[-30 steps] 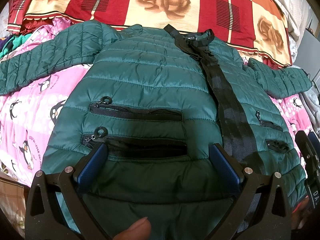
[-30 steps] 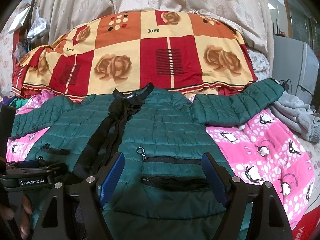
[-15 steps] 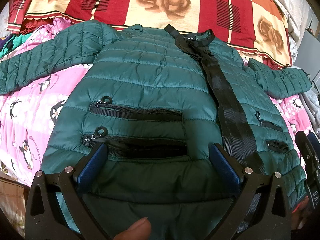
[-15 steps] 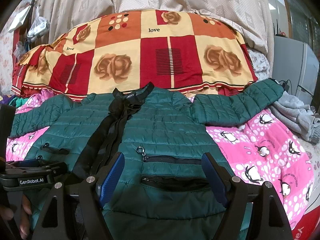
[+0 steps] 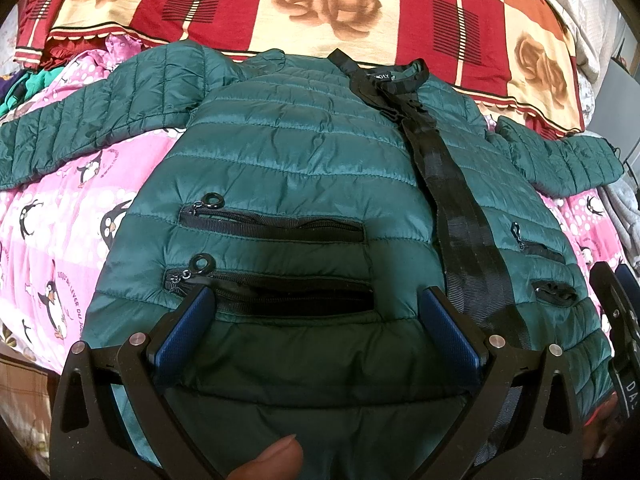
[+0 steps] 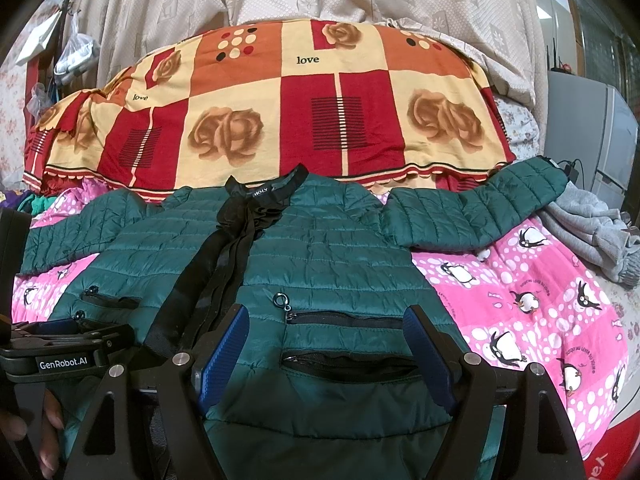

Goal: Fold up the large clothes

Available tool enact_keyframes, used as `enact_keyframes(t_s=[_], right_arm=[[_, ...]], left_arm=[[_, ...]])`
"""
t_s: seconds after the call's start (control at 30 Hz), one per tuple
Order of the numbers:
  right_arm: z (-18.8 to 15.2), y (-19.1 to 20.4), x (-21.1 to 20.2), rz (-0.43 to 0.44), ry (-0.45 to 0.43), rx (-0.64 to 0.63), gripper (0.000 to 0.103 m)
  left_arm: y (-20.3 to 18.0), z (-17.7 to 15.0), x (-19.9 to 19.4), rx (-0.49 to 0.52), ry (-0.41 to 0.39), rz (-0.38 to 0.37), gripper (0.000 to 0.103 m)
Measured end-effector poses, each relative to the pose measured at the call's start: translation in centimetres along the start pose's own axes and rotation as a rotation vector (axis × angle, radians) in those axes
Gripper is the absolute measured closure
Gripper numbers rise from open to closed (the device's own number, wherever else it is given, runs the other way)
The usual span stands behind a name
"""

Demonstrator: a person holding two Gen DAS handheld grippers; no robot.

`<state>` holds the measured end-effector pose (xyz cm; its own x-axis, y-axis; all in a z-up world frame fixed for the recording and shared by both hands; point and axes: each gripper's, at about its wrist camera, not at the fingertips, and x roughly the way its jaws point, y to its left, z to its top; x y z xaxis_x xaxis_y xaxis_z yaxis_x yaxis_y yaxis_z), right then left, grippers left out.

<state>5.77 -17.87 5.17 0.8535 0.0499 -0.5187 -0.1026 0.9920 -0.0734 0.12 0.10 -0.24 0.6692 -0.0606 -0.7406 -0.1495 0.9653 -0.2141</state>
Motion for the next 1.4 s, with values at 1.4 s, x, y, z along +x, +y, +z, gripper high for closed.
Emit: enact_keyframes(t_s=[1.4], right_arm=[[0.10, -0.05, 0.06, 0.001, 0.002, 0.001, 0.026]], left_arm=[[-0.16, -0.08, 0.00, 0.002, -0.012, 0.000, 0.000]])
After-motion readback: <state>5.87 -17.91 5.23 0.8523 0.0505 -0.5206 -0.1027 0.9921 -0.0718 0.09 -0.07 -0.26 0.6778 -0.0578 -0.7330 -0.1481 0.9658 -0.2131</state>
